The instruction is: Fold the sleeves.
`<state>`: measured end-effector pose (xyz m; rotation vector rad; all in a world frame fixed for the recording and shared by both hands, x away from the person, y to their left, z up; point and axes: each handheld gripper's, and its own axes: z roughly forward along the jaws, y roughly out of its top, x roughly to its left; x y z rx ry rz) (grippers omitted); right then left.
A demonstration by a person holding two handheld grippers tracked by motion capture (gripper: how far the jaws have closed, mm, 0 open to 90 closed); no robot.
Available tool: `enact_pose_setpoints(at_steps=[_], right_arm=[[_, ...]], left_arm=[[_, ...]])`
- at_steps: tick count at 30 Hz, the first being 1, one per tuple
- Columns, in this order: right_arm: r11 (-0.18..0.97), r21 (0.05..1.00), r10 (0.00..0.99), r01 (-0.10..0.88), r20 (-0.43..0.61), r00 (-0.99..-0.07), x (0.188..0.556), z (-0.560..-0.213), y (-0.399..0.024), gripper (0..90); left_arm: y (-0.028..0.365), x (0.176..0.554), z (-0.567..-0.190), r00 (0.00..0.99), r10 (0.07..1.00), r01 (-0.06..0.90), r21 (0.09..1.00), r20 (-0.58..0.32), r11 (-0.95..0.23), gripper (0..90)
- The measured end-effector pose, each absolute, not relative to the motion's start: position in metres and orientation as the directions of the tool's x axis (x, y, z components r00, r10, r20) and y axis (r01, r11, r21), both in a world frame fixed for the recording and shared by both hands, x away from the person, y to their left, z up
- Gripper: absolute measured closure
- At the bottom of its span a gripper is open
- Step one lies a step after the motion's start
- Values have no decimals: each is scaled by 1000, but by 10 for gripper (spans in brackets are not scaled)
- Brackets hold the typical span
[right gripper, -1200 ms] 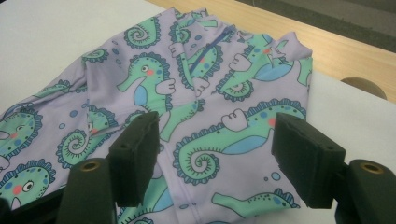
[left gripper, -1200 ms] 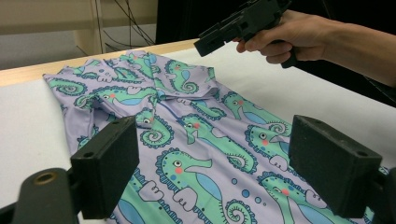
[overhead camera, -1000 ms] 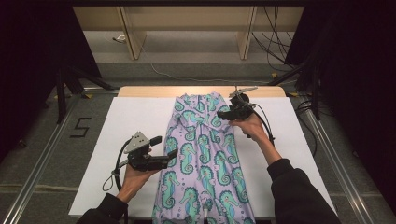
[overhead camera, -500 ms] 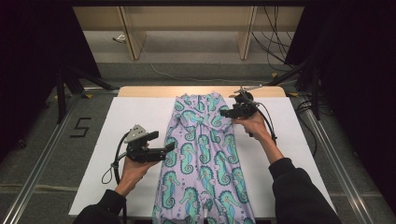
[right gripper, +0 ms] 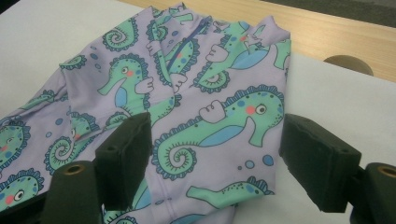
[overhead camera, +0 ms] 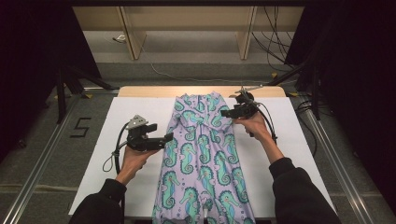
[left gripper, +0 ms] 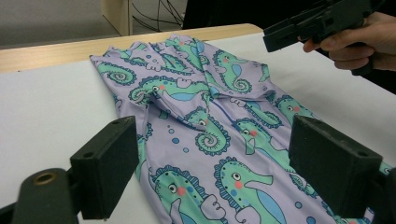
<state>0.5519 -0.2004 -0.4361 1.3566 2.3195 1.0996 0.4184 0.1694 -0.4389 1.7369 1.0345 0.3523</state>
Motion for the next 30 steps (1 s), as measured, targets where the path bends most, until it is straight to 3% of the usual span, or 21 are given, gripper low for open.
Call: enact_pose_setpoints(at_steps=[30], right_arm=[[267, 700, 828, 662, 185, -530, 553, -440, -205, 259]], left_arm=[[164, 466, -432, 542, 804, 505, 860, -243, -81, 157]])
